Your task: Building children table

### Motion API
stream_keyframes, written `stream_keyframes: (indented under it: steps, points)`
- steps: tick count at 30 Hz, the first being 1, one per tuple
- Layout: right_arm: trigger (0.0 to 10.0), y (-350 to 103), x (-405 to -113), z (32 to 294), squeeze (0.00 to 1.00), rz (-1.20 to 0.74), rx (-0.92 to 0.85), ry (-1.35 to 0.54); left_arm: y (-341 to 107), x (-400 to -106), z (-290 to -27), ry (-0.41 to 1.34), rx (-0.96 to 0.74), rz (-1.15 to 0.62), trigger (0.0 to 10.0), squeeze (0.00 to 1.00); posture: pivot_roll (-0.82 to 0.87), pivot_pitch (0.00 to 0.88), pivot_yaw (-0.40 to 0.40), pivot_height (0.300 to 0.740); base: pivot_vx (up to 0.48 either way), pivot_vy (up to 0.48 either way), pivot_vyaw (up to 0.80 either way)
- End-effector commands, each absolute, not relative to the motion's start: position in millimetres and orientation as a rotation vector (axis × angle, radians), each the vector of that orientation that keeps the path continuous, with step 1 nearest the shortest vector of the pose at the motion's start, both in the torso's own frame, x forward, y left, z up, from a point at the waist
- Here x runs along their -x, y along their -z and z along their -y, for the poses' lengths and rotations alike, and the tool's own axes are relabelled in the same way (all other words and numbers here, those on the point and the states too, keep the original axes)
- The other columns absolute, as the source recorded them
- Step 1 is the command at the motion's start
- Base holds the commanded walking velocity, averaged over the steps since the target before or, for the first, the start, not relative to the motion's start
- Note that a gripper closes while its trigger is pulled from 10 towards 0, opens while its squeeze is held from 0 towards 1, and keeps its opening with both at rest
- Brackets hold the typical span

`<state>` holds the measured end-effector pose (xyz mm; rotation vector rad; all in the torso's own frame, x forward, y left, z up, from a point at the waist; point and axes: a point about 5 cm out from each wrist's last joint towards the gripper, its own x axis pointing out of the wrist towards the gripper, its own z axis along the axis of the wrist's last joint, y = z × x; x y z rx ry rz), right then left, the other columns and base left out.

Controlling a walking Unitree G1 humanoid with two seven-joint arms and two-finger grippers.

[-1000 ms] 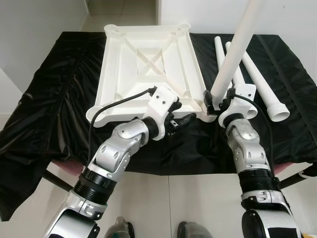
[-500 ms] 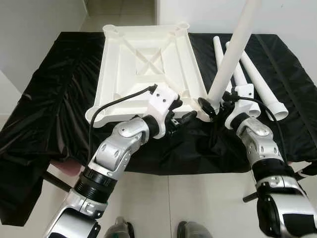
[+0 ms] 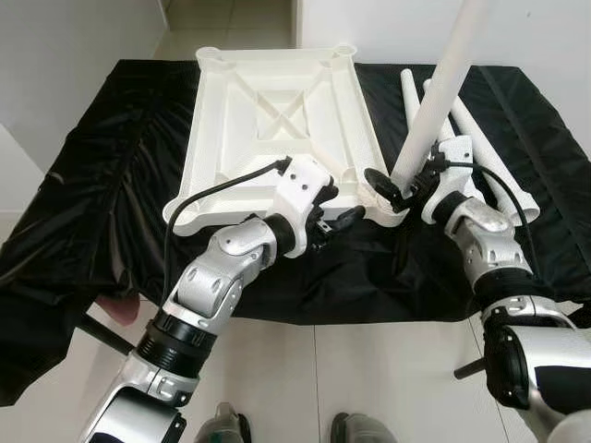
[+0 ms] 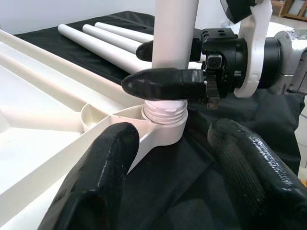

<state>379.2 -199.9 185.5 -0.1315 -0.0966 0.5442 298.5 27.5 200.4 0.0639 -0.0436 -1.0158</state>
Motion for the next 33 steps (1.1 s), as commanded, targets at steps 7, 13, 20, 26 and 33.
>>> stream_keyframes:
  steps: [7,13,20,26,33]
  points:
    - [6.0,-173,-380,210,0.0,-0.009,0.158,-0.51,-199,-296,-26,1.055,-0.069,0.041,10.0,0.0,-0.03,0.068,0.045,0.74,0.0,0.0,0.0]
    - [0.0,-170,-380,211,0.0,-0.033,0.12,-0.528,-199,-296,-26,1.057,-0.068,0.04,10.0,0.0,-0.03,0.063,0.046,0.74,0.0,0.0,0.0]
    - [0.0,-168,-379,210,0.0,-0.025,0.117,-0.549,-199,-295,-25,1.064,-0.069,0.041,10.0,0.0,-0.03,0.053,0.046,0.74,0.0,0.0,0.0]
    - [10.0,-166,-379,213,0.0,-0.03,0.113,-0.512,-198,-295,-24,1.066,-0.069,0.04,10.0,0.0,-0.03,0.047,0.045,0.74,0.0,0.0,0.0]
    - [10.0,-166,-379,213,0.0,-0.014,0.086,-0.481,-198,-294,-24,1.068,-0.068,0.04,10.0,0.0,-0.03,0.046,0.044,0.74,0.0,0.0,0.0]
